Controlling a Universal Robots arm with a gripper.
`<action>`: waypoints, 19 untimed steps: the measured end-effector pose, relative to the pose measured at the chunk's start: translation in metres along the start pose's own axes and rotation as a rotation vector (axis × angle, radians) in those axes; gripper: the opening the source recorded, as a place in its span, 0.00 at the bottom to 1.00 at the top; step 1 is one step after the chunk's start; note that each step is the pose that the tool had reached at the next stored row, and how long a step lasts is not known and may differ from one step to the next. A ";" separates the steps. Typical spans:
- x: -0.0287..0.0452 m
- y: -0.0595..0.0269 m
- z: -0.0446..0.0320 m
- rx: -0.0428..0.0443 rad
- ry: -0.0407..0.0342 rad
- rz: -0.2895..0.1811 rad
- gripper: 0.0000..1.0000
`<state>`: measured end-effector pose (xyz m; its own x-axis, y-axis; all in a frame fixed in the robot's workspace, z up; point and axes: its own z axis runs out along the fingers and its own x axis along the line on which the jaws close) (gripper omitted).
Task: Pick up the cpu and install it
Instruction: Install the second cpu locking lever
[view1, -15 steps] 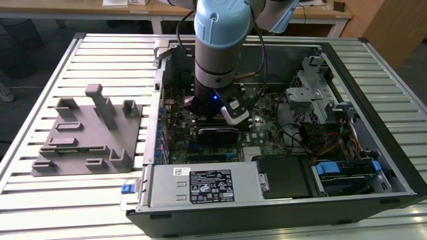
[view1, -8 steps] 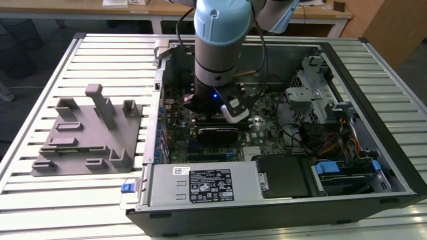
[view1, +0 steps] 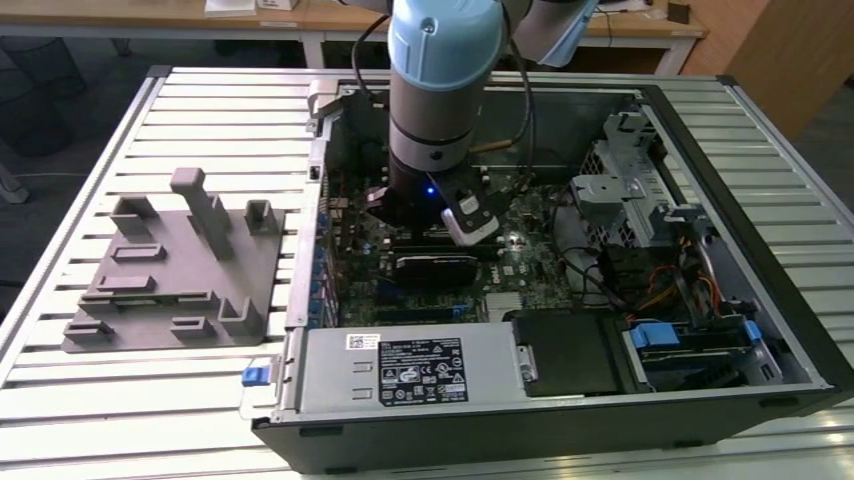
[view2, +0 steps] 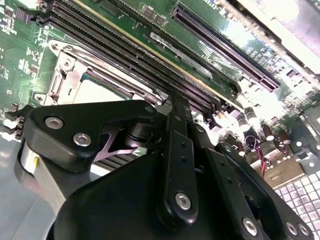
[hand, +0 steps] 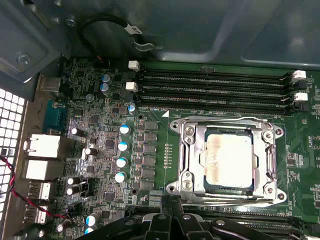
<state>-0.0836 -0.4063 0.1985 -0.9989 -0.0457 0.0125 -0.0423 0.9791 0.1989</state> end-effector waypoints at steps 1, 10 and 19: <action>0.0000 -0.0003 0.0015 -0.0092 -0.0003 0.000 0.11; -0.0001 0.0002 0.0044 -0.0257 -0.0012 -0.001 0.11; 0.0001 0.0016 0.0066 -0.0310 -0.0015 -0.001 0.11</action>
<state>-0.0838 -0.4034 0.1923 -0.9989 -0.0461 0.0108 -0.0424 0.9725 0.2292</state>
